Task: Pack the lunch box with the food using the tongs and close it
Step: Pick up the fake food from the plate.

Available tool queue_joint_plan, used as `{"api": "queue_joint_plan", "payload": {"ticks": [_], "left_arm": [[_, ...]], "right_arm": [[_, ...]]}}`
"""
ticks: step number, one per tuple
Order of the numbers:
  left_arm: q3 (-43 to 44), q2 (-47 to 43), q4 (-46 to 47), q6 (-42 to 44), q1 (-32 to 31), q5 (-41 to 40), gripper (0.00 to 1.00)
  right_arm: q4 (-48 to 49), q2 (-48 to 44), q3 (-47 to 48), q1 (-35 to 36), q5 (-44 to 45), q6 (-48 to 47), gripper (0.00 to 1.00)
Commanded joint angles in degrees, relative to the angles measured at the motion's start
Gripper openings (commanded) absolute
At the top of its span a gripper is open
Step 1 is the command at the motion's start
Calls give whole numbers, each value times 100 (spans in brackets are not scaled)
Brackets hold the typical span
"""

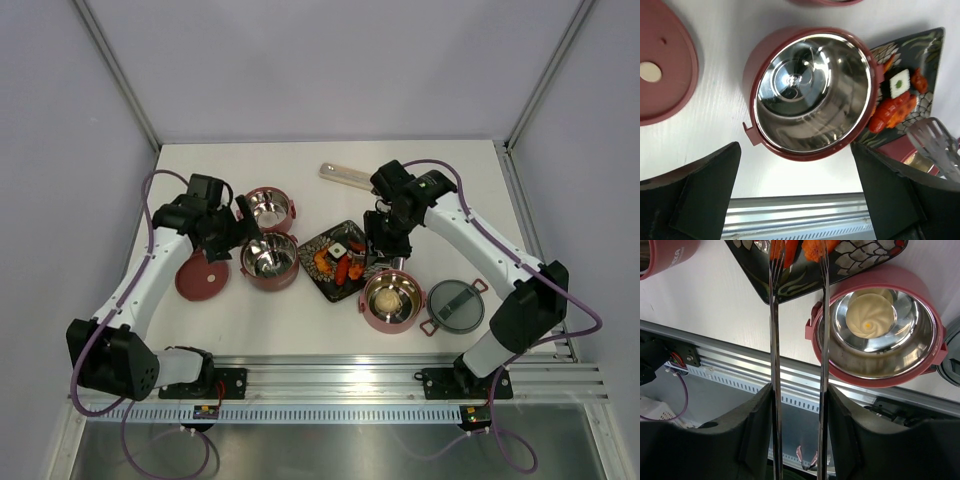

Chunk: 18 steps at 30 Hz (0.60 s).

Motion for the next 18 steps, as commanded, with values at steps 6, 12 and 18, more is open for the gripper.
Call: {"api": "queue_joint_plan", "payload": {"ticks": [6,12,18], "left_arm": [[975,-193,-132,347,60,-552,99],[1204,-131,-97,418,95,-736,99],[1248,-61,-53,523,104,-692,99]], "right_arm": [[324,209,151,133,-183,218,51],[394,350,125,256,-236,279,52],[491,500,46,344,-359,279,53]]}}
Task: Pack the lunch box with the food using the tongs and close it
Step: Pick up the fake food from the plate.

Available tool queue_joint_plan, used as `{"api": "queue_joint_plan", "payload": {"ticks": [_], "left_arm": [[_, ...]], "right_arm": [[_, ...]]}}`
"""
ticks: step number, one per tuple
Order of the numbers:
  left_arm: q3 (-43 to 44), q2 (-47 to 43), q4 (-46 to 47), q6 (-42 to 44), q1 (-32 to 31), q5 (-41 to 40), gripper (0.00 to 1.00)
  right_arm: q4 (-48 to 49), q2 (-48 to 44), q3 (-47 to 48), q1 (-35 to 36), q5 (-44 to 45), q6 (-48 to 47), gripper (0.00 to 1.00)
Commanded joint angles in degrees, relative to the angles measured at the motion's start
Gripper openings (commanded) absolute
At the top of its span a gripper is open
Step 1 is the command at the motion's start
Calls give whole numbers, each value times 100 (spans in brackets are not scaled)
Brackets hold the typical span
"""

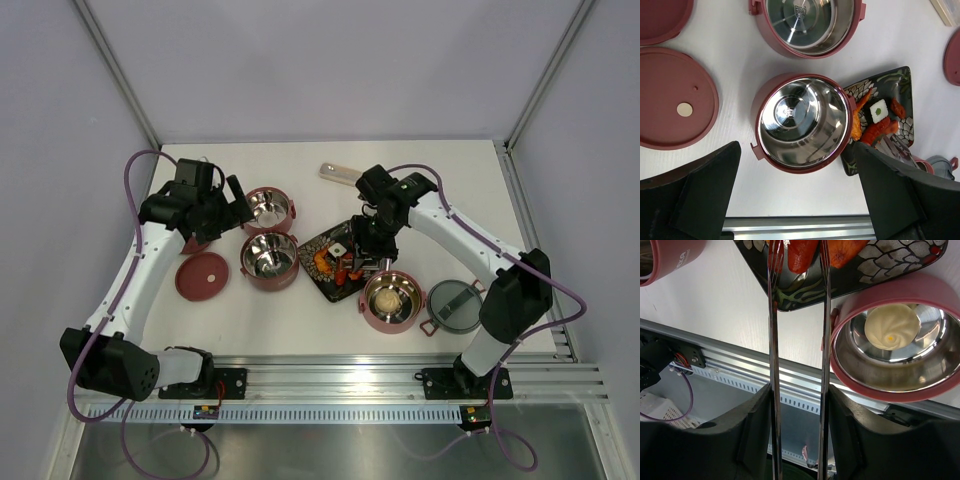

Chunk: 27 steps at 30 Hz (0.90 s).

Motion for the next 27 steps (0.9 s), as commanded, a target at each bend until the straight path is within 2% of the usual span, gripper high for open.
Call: {"api": "queue_joint_plan", "payload": {"ticks": [1,13,27], "left_arm": [[234,-33,113,145,32,-91,99],[76,11,280,145,23,-30,99],[-21,64,359,128,23,137,99]], "right_arm": [[158,52,26,104,-160,78,53],[-105,333,87,200,613,184,53],[-17,588,201,262,658,184,57]]}}
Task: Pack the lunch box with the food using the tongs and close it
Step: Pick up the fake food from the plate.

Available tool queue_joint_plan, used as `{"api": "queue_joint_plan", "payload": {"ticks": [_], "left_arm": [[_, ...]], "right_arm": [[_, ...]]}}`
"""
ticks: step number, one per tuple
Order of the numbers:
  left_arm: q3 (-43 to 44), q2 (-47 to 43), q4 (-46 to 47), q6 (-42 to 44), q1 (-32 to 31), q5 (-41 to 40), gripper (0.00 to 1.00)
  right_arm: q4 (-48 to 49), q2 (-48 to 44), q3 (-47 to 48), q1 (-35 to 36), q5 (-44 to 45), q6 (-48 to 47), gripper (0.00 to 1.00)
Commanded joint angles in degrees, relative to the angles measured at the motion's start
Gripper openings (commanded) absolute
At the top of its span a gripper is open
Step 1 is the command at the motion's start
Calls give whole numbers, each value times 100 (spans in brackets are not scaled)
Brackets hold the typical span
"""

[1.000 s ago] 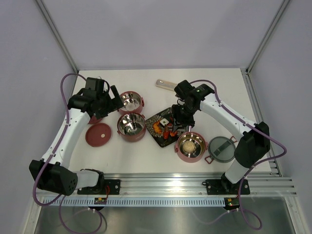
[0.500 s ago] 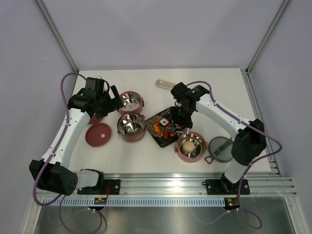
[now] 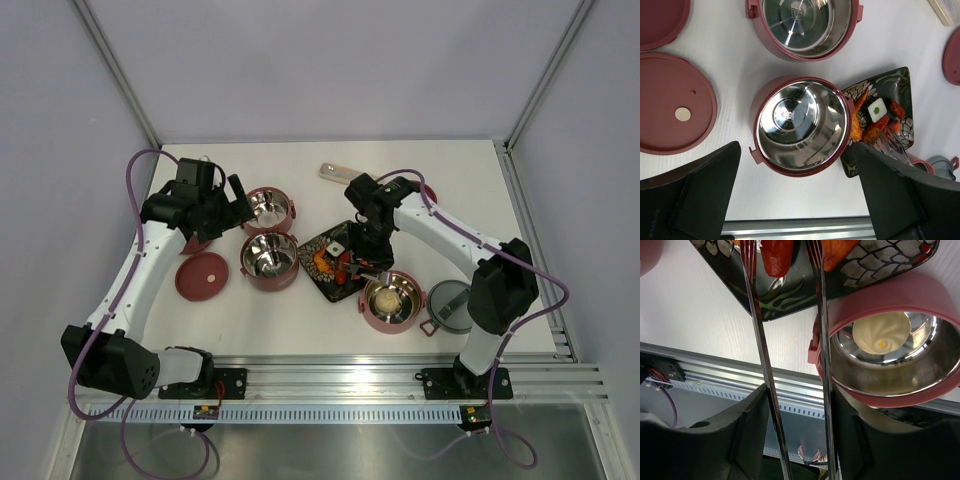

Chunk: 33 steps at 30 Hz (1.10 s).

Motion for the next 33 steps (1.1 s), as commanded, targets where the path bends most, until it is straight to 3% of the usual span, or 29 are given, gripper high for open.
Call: {"api": "queue_joint_plan", "payload": {"ticks": [1,11,20,25,33], "left_arm": [[-25,9,268,47,19,81,99],[-52,9,312,38,28,80,99],[-104,9,382,20,19,115,99],[-122,18,382,29,28,124,99],[-148,18,365,-50,28,-16,99]], "right_arm": [[50,127,241,80,238,0,58],[-2,224,329,142,308,-70,56],[-204,13,566,133,475,-35,35],[-248,-57,759,133,484,9,19],[-284,-189,997,133,581,62,9]]}}
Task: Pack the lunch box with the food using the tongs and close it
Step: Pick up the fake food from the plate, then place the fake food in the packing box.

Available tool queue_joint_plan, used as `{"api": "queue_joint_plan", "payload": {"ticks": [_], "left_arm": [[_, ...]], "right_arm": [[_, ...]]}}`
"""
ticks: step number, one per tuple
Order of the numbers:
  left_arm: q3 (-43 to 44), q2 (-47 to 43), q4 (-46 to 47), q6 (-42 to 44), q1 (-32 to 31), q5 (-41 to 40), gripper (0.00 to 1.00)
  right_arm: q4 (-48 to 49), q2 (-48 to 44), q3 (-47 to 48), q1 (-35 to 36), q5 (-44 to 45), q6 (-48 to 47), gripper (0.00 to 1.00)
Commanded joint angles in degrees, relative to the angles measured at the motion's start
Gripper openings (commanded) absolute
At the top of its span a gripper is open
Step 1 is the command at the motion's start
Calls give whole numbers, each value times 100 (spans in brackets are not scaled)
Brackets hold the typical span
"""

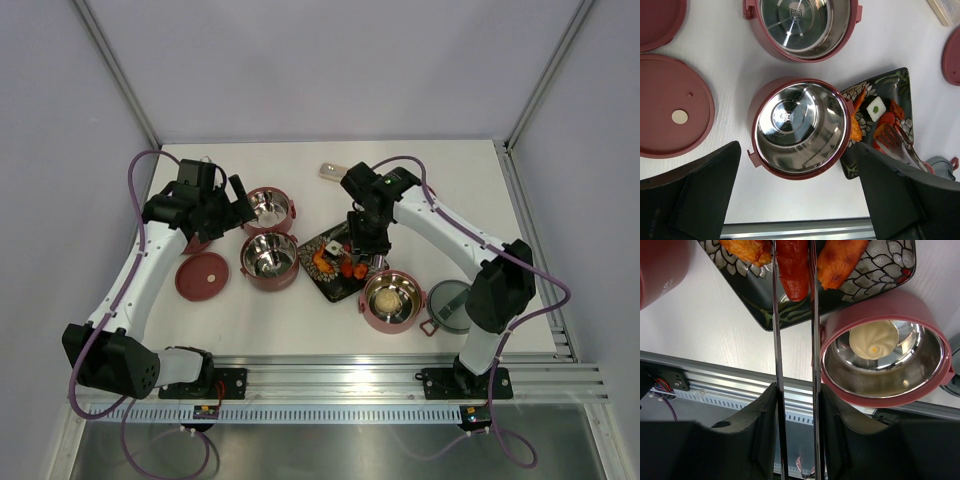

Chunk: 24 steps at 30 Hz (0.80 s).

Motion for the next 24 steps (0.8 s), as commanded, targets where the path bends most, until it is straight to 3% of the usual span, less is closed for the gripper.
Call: {"api": "queue_joint_plan", "payload": {"ticks": [1,18,24], "left_arm": [[-30,5,201,-61,36,-53,99],[365,119,-54,-211,221,-352,99],[453,93,-212,-246,309,-370,99]], "right_arm": [[-80,-318,372,57,170,75,8],[-168,-56,1250,48,205,-171,6],[-142,489,2102,48,100,-452,6]]}}
